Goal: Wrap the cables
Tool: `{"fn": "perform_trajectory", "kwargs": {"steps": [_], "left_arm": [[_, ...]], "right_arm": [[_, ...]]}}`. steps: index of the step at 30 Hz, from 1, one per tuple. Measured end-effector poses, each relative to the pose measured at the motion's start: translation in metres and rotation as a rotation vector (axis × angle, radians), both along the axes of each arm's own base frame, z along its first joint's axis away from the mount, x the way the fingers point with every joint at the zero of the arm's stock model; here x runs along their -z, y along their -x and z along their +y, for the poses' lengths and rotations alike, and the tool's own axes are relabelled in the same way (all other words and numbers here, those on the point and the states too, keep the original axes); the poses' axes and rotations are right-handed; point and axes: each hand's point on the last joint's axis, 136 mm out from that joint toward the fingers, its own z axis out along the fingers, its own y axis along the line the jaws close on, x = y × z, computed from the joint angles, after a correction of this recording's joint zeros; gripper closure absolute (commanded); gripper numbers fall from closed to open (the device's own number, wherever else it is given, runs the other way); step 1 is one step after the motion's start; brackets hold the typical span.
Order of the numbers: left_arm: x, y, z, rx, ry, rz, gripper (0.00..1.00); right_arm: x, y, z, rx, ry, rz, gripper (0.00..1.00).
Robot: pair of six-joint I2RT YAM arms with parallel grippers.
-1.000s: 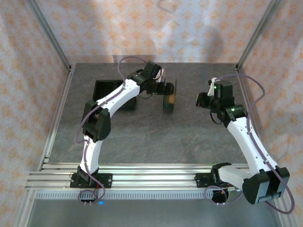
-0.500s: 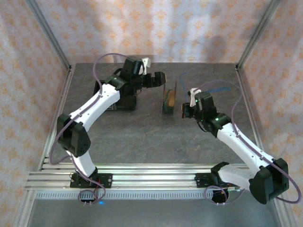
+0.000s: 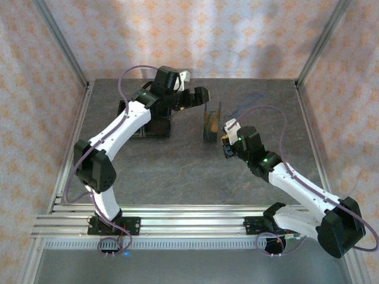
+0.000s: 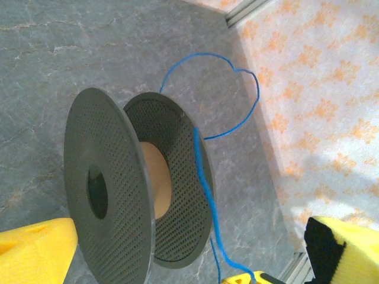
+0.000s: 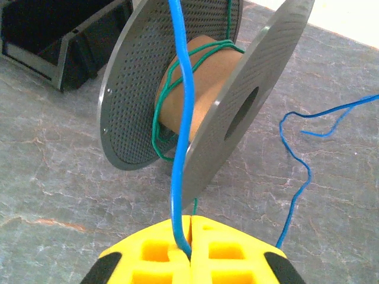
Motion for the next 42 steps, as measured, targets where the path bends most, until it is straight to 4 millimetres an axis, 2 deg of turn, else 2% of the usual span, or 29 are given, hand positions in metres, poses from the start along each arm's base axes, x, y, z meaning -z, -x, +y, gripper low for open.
{"fn": "perform_trajectory", "kwargs": {"steps": [2,5,8,10,17,23,30,37,42], "left_arm": [[0.003,0.0,-0.005,0.019,-0.019,0.004,0.01],[0.008,0.002,-0.011,0.04,-0.058,0.013,0.08],[0.011,0.0,-0.015,0.044,-0.105,0.019,0.19],[0.014,-0.003,-0.018,0.048,-0.142,0.02,0.22],[0.04,-0.01,-0.029,0.061,-0.282,0.051,0.24],[0.06,-0.006,-0.03,0.065,-0.378,0.085,0.25],[0.061,-0.005,-0.024,0.056,-0.408,0.093,0.31],[0.058,-0.009,-0.026,0.054,-0.407,0.086,0.36],[0.072,-0.011,-0.026,0.055,-0.433,0.111,0.43]], "right_arm": [[0.004,0.0,0.001,-0.006,0.032,-0.005,1.0],[0.01,-0.001,0.001,-0.009,0.078,-0.005,1.0],[0.013,-0.001,-0.001,-0.002,0.114,-0.013,1.0],[0.012,-0.002,-0.003,0.007,0.135,-0.025,1.0],[0.014,-0.003,-0.006,0.025,0.187,-0.043,1.0],[0.028,-0.002,-0.01,0.038,0.246,-0.03,1.0],[0.03,-0.003,-0.017,0.068,0.281,-0.03,1.0],[0.035,0.002,-0.012,0.048,0.306,-0.028,1.0],[0.041,0.003,-0.012,0.044,0.329,-0.014,1.0]]}}
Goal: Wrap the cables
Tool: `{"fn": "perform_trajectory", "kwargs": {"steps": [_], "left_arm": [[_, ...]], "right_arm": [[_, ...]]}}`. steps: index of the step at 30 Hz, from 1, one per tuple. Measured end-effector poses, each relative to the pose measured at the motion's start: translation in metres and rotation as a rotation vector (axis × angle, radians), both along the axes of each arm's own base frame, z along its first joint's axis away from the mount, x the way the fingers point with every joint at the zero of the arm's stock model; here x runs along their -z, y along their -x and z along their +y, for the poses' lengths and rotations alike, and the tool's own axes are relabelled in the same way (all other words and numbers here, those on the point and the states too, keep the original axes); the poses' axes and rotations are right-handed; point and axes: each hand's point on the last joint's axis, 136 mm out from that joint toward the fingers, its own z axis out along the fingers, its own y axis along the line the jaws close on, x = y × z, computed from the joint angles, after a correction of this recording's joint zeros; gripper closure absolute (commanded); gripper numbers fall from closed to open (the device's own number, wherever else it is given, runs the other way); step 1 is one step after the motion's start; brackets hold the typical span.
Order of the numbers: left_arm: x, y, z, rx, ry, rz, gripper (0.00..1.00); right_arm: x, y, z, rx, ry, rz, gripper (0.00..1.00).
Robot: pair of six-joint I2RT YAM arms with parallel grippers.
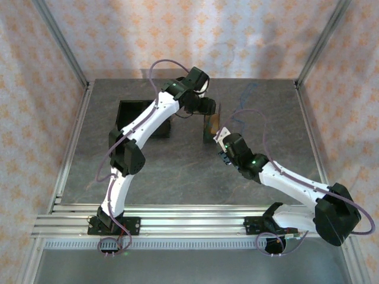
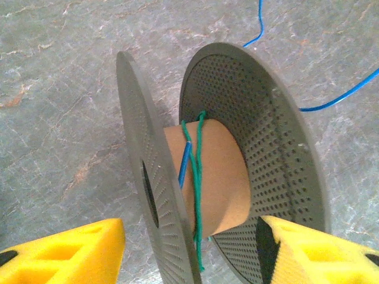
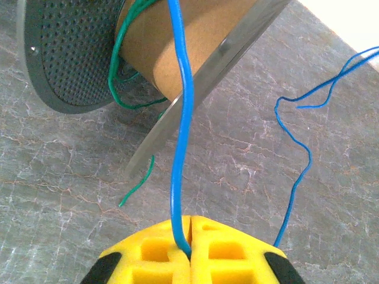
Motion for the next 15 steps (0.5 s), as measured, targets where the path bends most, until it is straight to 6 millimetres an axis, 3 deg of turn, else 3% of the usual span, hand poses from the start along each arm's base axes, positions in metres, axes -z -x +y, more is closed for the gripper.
{"fn": "perform_trajectory", "kwargs": {"steps": [5,15], "left_arm": [[0.0109,0.0,0.0043,-0.003,-0.038,0.017,0.46],[0.0097,-0.0038,0.0078,-0.008,-0.076,0.003,0.46]], "right_arm": [[0.0029,0.0009,-0.0009,0.001,0.01,0.01,1.0],[0.0036,0.0014,-0.001,0.0,0.012,0.012,1.0]]}}
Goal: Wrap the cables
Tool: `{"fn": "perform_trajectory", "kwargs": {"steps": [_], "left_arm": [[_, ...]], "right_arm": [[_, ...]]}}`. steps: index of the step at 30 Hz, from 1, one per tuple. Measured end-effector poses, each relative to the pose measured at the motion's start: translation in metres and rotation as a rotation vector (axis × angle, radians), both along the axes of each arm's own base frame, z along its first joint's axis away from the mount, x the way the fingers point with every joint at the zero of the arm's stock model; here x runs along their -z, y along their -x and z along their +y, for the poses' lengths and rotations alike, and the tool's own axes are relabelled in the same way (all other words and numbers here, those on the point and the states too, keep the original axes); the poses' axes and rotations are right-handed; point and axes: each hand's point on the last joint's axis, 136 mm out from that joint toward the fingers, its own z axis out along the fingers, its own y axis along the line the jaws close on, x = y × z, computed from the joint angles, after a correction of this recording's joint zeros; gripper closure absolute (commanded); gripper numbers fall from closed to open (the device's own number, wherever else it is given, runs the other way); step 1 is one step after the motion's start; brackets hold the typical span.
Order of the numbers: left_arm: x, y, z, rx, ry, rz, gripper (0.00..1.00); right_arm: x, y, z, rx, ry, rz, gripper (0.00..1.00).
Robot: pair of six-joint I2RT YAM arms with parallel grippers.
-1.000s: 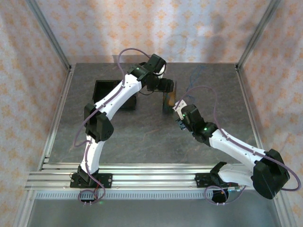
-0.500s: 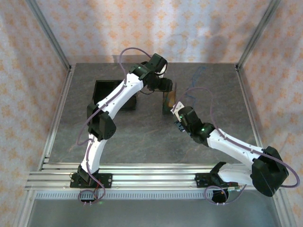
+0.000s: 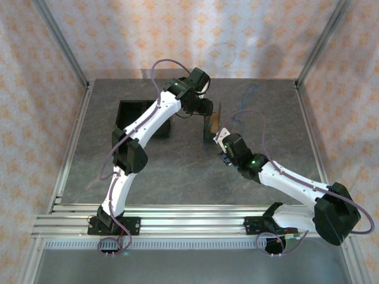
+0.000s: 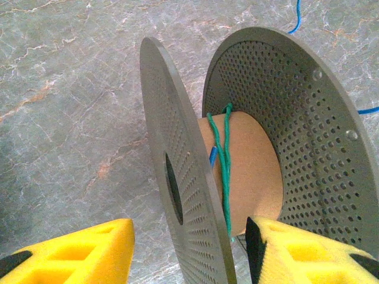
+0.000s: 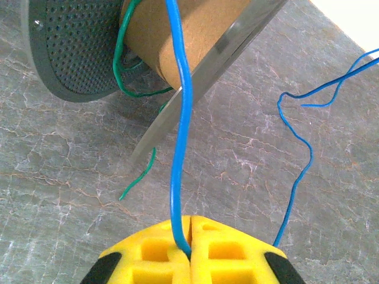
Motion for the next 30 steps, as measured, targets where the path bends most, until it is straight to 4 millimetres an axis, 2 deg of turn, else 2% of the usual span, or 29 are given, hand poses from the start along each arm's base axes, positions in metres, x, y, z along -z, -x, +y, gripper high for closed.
{"fn": "perform_trajectory", "kwargs": {"steps": [5,11,17,19,22,23,29,30], "left_arm": [[0.013,0.001,-0.002,0.013,-0.053,0.014,0.47],[0.029,0.005,-0.001,0.026,-0.119,0.038,0.58],[0.026,0.003,0.0,0.02,-0.129,0.027,0.65],[0.026,0.003,0.0,0.02,-0.13,0.027,0.72],[0.026,0.005,-0.002,0.032,-0.133,0.025,0.96],[0.026,0.006,-0.003,0.028,-0.132,0.027,1.0],[0.026,0.006,-0.003,0.016,-0.137,0.026,1.0],[0.026,0.006,-0.003,0.013,-0.138,0.025,1.0]], "right_arm": [[0.0,0.0,0.0,0.0,0.0,0.0,1.0],[0.0,0.0,0.0,-0.002,0.003,-0.001,1.0],[0.0,0.0,0.0,-0.005,0.005,-0.001,1.0],[0.0,0.0,0.0,-0.005,0.004,-0.001,1.0],[-0.001,0.0,0.001,-0.007,0.001,-0.003,1.0],[-0.001,-0.001,0.002,-0.009,-0.003,-0.005,1.0],[-0.004,0.002,0.009,-0.032,-0.031,-0.007,1.0],[-0.005,0.002,0.01,-0.031,-0.039,-0.006,0.94]]}}
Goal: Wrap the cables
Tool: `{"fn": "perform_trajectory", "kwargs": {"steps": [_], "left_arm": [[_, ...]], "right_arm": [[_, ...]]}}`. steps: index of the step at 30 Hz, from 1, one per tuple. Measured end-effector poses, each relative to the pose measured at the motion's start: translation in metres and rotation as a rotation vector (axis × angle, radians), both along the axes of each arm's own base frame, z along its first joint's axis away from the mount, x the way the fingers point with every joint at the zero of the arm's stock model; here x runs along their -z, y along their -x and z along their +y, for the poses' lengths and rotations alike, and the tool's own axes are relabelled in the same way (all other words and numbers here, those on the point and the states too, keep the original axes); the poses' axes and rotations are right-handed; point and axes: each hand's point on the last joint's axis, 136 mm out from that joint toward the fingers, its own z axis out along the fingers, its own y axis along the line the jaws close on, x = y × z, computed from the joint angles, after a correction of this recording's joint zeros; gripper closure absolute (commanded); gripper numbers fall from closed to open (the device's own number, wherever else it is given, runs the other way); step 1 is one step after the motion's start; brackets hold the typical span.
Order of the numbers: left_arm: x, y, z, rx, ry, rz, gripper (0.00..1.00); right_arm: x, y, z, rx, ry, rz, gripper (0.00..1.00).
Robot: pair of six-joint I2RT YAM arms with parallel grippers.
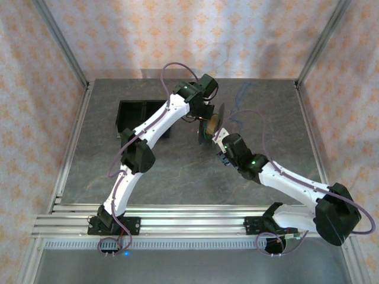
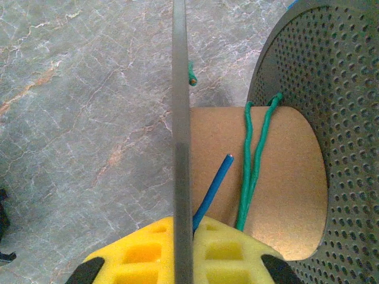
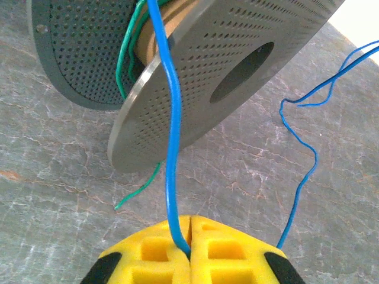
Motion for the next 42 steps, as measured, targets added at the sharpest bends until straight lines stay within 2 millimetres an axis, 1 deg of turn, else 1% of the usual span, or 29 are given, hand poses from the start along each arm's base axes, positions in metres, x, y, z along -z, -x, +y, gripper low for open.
{"fn": "perform_trajectory", "kwargs": {"steps": [1,3,5,8,10,12,13,17,19,22,25,29,32,36,38,42], "left_arm": [[0.0,0.0,0.0,-0.004,-0.001,-0.001,1.0],[-0.001,-0.002,0.002,-0.014,-0.006,-0.012,1.0],[-0.002,-0.004,0.006,-0.03,-0.014,-0.028,1.0],[-0.008,-0.003,0.017,-0.048,-0.022,-0.057,1.0],[-0.02,-0.001,0.024,-0.054,-0.015,-0.09,1.0],[-0.035,0.001,0.03,-0.051,0.003,-0.127,1.0],[-0.046,0.003,0.032,-0.048,0.022,-0.156,1.0],[-0.088,0.01,0.047,-0.049,0.105,-0.259,1.0],[-0.108,0.013,0.056,-0.053,0.163,-0.3,1.0],[-0.129,0.013,0.07,-0.062,0.246,-0.356,1.0],[-0.137,0.011,0.083,-0.069,0.311,-0.387,1.0],[-0.136,0.012,0.092,-0.067,0.362,-0.406,1.0],[-0.139,0.017,0.092,-0.046,0.399,-0.413,1.0],[-0.15,0.025,0.087,-0.008,0.45,-0.432,1.0],[-0.158,0.03,0.084,0.013,0.479,-0.446,1.0],[-0.171,0.036,0.078,0.055,0.527,-0.465,1.0]], "right_arm": [[-0.001,0.0,0.001,0.0,-0.009,0.0,0.86],[-0.004,0.002,0.001,0.004,-0.033,0.002,0.65],[-0.008,0.004,0.001,0.012,-0.06,0.005,0.52],[-0.016,0.009,0.0,0.019,-0.104,0.005,0.42],[-0.027,0.013,0.0,0.025,-0.14,0.004,0.36],[-0.044,0.014,0.001,0.034,-0.188,-0.006,0.3],[-0.054,0.014,0.001,0.044,-0.219,-0.015,0.27],[-0.103,0.014,0.003,0.083,-0.382,-0.042,0.22],[-0.124,0.011,0.002,0.105,-0.469,-0.041,0.21],[-0.144,0.006,-0.005,0.158,-0.598,-0.011,0.18],[-0.157,0.001,-0.015,0.223,-0.707,0.037,0.2],[-0.167,-0.013,-0.029,0.312,-0.876,0.132,0.26],[-0.164,-0.023,-0.037,0.371,-0.984,0.222,0.29],[-0.149,-0.032,-0.034,0.418,-1.08,0.363,0.37],[-0.137,-0.039,-0.033,0.45,-1.12,0.439,0.43],[-0.112,-0.051,-0.038,0.531,-1.164,0.55,0.44]]}}
